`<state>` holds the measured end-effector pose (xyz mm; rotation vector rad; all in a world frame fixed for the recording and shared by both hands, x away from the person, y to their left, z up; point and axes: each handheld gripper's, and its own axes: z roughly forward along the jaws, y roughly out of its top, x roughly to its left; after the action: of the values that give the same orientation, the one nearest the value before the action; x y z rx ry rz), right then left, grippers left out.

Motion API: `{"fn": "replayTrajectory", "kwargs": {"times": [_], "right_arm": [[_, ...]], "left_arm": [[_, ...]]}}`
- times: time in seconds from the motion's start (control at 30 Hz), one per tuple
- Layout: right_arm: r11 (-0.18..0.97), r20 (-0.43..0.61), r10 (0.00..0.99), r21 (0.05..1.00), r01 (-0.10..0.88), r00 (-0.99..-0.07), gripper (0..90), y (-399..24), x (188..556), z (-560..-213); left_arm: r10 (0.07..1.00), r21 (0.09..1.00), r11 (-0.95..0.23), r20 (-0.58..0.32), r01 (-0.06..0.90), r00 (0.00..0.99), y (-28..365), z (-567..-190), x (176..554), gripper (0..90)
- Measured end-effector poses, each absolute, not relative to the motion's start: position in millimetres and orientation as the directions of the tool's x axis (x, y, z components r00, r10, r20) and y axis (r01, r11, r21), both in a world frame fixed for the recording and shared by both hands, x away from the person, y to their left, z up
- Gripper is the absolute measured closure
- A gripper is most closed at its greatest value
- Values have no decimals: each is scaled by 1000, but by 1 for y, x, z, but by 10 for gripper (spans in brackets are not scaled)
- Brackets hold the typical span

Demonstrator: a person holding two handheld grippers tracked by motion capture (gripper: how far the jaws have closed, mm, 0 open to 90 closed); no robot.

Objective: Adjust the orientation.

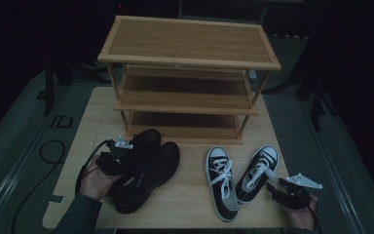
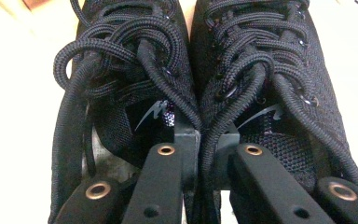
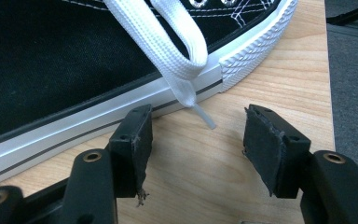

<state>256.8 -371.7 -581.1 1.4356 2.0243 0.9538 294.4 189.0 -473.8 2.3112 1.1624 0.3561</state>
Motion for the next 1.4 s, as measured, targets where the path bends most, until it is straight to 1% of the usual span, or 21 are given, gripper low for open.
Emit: {"fn": "replayTrajectory", "kwargs": {"times": [0.17,0.3,0.83,1.4], "right_arm": [[208,12,942,766,609,-336,417,-372,257,-581],[208,12,942,766,609,-336,416,-372,257,-581],[209,11,941,766,609,-337,416,-372,257,-581],[209,12,941,765,609,-338,416,-372,257,-581]], "left_arm": [[805,572,-498,24,652,593,187,-470,293,854],[808,573,-489,12,658,590,185,-470,295,853],[826,577,-469,19,668,563,179,-467,300,853],[830,582,-462,19,669,557,163,-464,310,853]]}}
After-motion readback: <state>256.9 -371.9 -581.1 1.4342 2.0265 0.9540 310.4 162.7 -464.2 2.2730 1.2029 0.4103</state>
